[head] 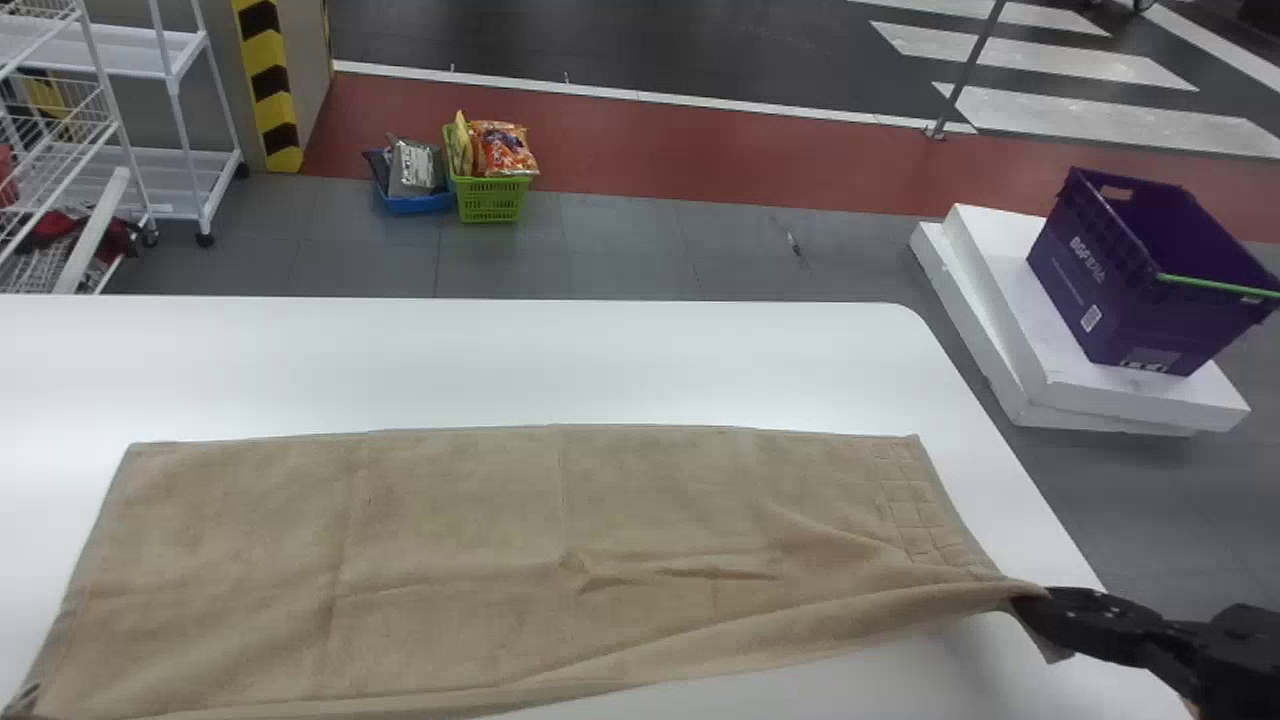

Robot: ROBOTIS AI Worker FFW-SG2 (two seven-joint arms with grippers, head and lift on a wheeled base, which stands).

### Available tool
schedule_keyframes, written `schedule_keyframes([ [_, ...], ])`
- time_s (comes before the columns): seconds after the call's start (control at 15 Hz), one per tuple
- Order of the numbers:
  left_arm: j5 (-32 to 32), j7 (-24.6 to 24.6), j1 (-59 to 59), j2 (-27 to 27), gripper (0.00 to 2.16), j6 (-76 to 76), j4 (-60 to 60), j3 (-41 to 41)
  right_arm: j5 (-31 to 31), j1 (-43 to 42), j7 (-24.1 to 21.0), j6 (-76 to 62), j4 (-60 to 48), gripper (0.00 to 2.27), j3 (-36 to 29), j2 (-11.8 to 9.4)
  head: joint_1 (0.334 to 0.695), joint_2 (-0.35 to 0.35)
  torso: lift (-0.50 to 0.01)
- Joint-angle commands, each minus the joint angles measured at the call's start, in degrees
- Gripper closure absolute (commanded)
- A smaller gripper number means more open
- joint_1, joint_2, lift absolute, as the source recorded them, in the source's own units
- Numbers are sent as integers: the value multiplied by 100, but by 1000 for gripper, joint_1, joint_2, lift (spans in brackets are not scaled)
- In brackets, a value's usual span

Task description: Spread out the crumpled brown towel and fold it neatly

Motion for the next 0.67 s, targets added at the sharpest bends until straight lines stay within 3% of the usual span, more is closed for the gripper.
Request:
schedule_keyframes([
  [0.0,39,-8,27,-15,1423,7,-15,67,-10,102,1,-35,-14,1416,-5,4,695,-227,-126],
  [0.33,171,-175,300,-15,1396,7,-24,374,16,234,-34,-193,47,1416,-23,4,695,-223,-126],
  [0.4,179,-184,326,-15,1278,7,-24,445,25,234,-60,-193,65,1413,3,4,695,-225,-126],
  [0.47,179,-193,326,-15,836,7,-15,541,51,234,-78,-193,65,1413,65,4,695,-225,-126],
  [0.6,276,-184,317,-15,407,7,-15,717,201,234,-148,-193,82,1339,205,4,695,-212,-126],
])
